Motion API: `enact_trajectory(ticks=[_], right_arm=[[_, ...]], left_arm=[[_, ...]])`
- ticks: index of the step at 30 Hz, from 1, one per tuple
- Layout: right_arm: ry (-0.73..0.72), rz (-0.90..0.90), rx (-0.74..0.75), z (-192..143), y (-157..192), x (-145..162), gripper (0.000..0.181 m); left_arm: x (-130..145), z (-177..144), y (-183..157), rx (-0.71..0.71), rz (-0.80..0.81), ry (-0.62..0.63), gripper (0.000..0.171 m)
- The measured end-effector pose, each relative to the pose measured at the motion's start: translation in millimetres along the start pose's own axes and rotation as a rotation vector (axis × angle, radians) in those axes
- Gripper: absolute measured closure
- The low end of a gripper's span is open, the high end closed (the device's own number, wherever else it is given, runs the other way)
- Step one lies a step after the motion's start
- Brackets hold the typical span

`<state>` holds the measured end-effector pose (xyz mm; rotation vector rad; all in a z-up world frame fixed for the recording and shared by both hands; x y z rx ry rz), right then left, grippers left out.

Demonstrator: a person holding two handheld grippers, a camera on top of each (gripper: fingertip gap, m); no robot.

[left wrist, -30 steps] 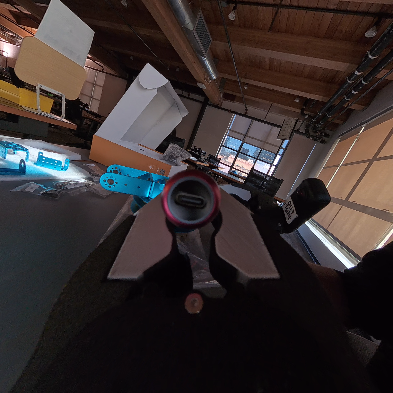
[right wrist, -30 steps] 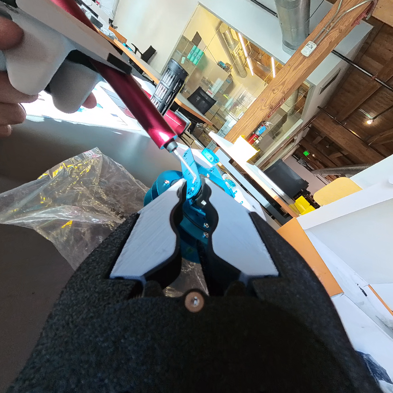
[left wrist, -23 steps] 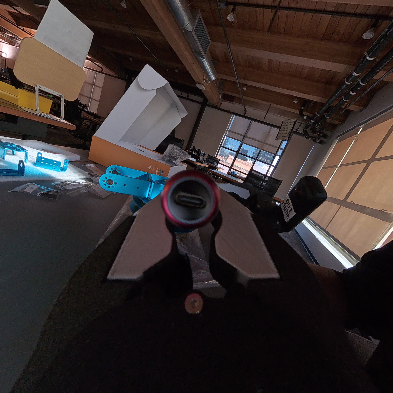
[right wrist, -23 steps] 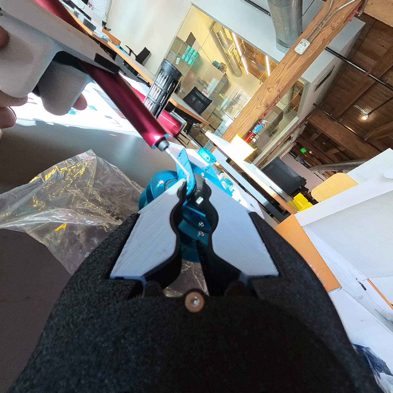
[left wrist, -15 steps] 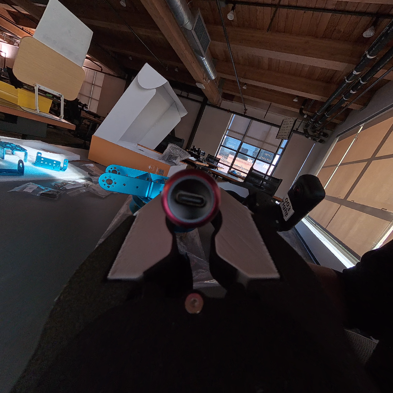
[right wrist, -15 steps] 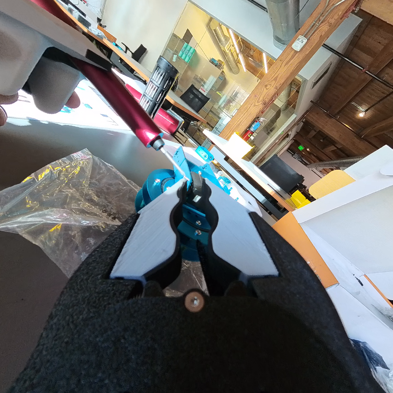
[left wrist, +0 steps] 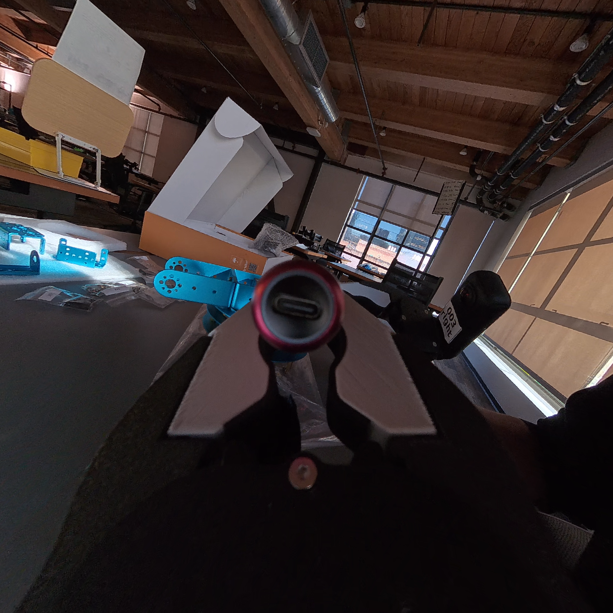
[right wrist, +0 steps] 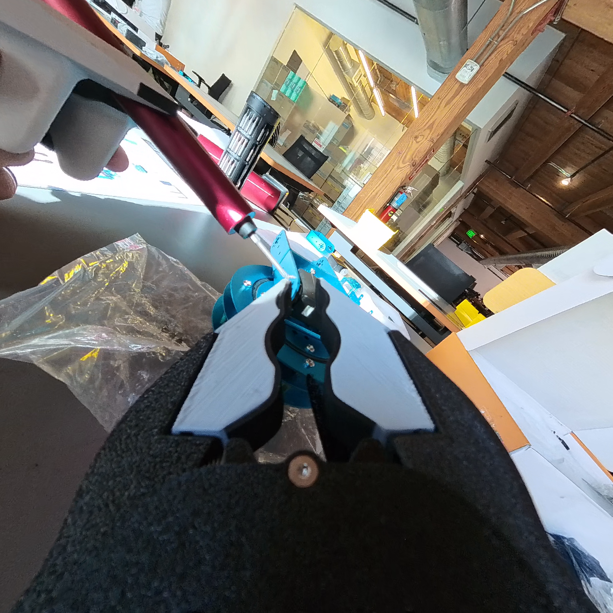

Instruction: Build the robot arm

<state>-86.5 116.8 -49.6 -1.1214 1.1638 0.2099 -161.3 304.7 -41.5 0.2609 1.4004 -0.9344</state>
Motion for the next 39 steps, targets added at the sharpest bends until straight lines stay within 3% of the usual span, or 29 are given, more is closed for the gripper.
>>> enact_trajectory(ticks=[39], right_arm=[[-0.001,-0.053,-0.048,0.8,9.3,0.4,0.174]], left_arm=[[-1.3,-2.2,-2.9,0.042,0.001,-0.019,0.152]])
Point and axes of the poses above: each gripper's, where its closed fingertips meet, z out along the fingers, x out of its underside, y = z × x across the jaws, the point moved 8 cm from there along -z, back along the fingers, and after that the axes turned 5 degrees about y, right-handed, at the moved point
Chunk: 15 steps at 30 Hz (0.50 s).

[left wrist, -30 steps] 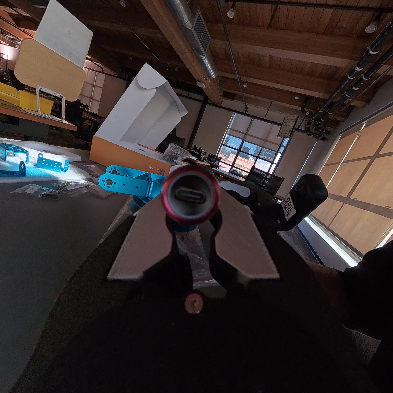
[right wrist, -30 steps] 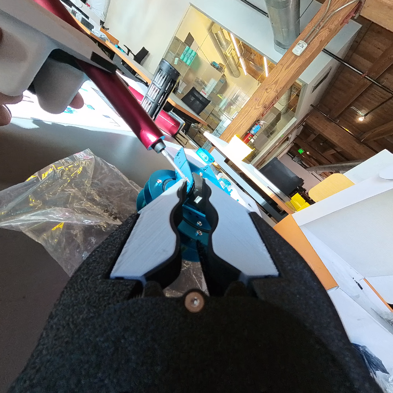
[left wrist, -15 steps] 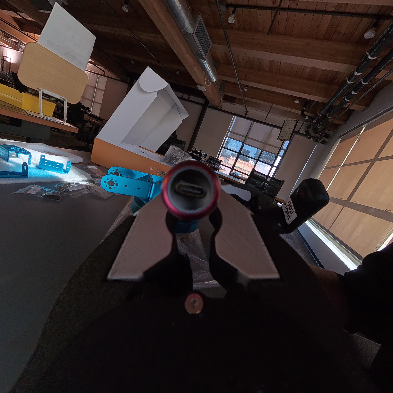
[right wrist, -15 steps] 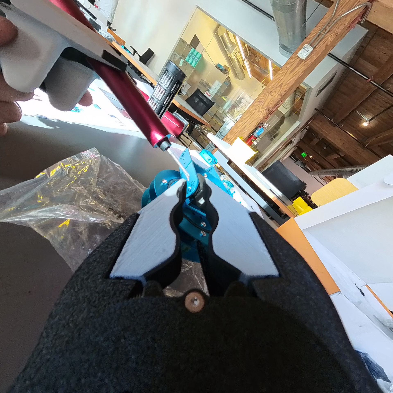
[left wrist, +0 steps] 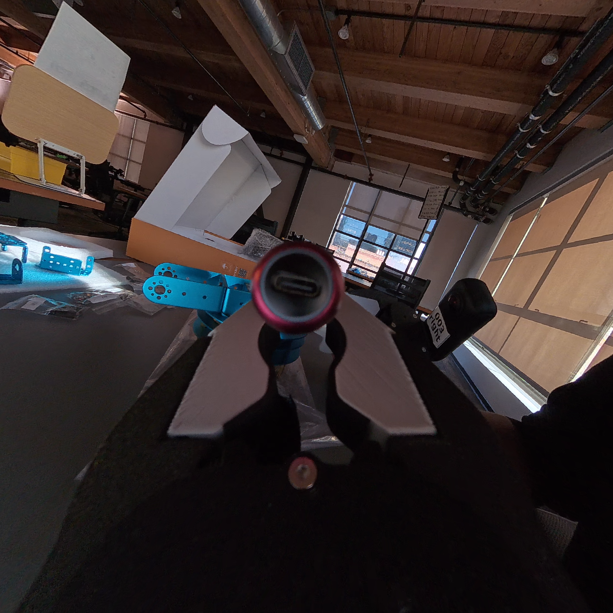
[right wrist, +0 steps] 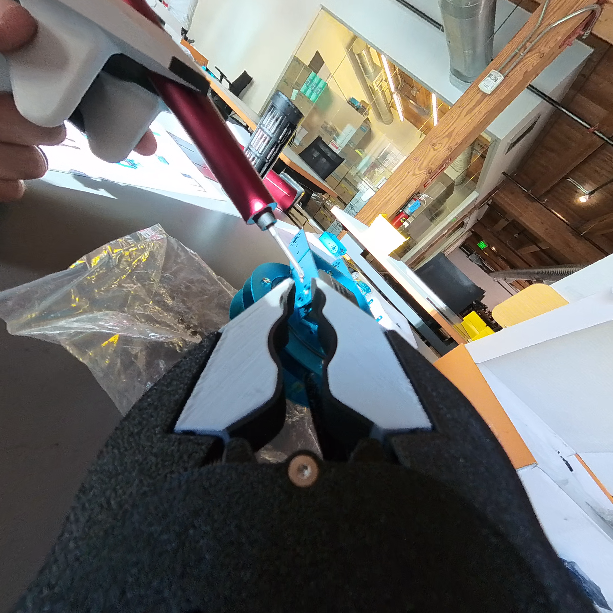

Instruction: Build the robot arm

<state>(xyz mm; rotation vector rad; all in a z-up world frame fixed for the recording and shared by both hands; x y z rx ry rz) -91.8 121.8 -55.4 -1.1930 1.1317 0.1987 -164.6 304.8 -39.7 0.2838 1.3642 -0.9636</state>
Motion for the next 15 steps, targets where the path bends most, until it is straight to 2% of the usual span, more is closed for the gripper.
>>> enact_trajectory(ticks=[3,15], right_arm=[[-0.011,-0.014,0.000,-0.8,1.3,-0.9,0.181],[0.041,-0.040,0.029,2.3,-0.4,4.0,0.181]], left_arm=[[0.2,0.1,-0.2,0.008,-0.005,0.001,0.152],[-1.0,-0.8,-4.3,-0.036,0.071,-0.003,0.152]])
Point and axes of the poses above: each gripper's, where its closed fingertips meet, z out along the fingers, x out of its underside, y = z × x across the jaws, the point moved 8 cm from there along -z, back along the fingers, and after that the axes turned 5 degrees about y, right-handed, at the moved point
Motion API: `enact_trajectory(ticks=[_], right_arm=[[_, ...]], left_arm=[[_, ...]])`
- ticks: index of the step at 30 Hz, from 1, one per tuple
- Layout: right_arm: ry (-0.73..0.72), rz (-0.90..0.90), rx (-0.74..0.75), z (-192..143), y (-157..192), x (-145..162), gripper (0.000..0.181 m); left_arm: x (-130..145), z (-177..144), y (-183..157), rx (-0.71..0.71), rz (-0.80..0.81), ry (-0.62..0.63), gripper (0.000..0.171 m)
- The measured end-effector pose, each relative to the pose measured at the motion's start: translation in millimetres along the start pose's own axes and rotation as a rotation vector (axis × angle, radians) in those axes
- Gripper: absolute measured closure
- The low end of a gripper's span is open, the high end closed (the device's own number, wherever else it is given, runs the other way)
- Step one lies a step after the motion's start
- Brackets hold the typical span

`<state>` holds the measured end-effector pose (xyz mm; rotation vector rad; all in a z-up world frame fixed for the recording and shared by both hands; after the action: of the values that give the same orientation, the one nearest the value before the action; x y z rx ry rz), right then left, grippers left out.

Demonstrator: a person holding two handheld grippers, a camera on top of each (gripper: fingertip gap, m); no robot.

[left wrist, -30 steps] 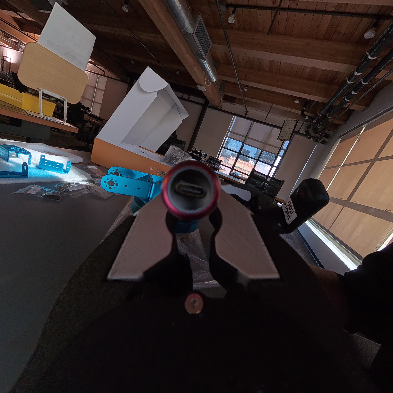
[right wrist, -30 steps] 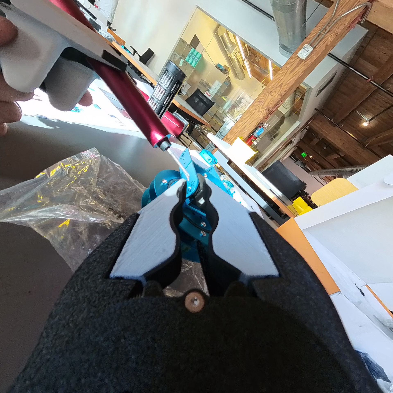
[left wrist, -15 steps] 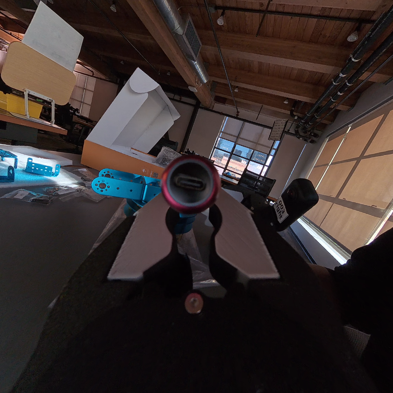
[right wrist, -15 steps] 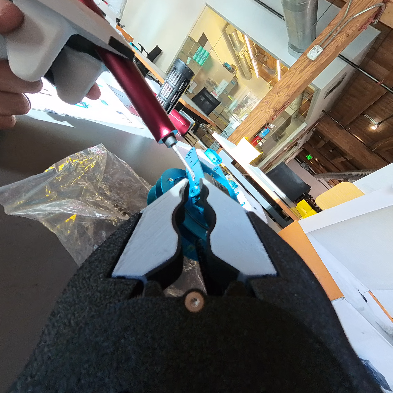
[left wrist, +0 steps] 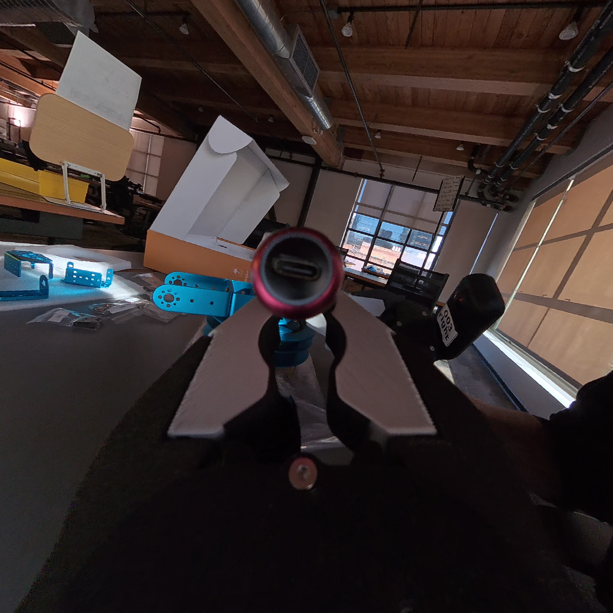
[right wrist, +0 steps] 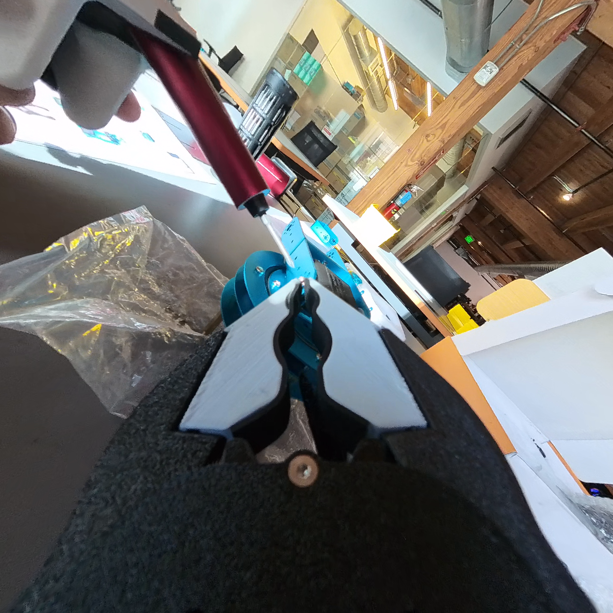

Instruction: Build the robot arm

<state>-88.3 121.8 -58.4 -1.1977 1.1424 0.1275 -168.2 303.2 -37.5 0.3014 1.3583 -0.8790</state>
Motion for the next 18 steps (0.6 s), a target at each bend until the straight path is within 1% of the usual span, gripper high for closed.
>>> enact_trajectory(ticks=[7,18], right_arm=[[0.011,-0.070,0.028,-0.3,5.3,-0.9,0.181],[0.014,-0.081,0.015,-0.3,8.1,-0.9,0.181]], left_arm=[[1.6,4.1,-10.4,-0.002,0.103,0.023,0.152],[1.7,4.5,-9.1,-0.017,0.102,0.025,0.152]])
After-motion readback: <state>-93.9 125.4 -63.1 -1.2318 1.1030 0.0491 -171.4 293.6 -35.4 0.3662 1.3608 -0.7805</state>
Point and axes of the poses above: each gripper's, where its closed fingertips meet, z out along the fingers, x out of its underside, y = z × x across the jaws, the point moved 8 cm from there along -z, back along the fingers, and after that the axes turned 5 degrees about y, right-handed, at the moved point
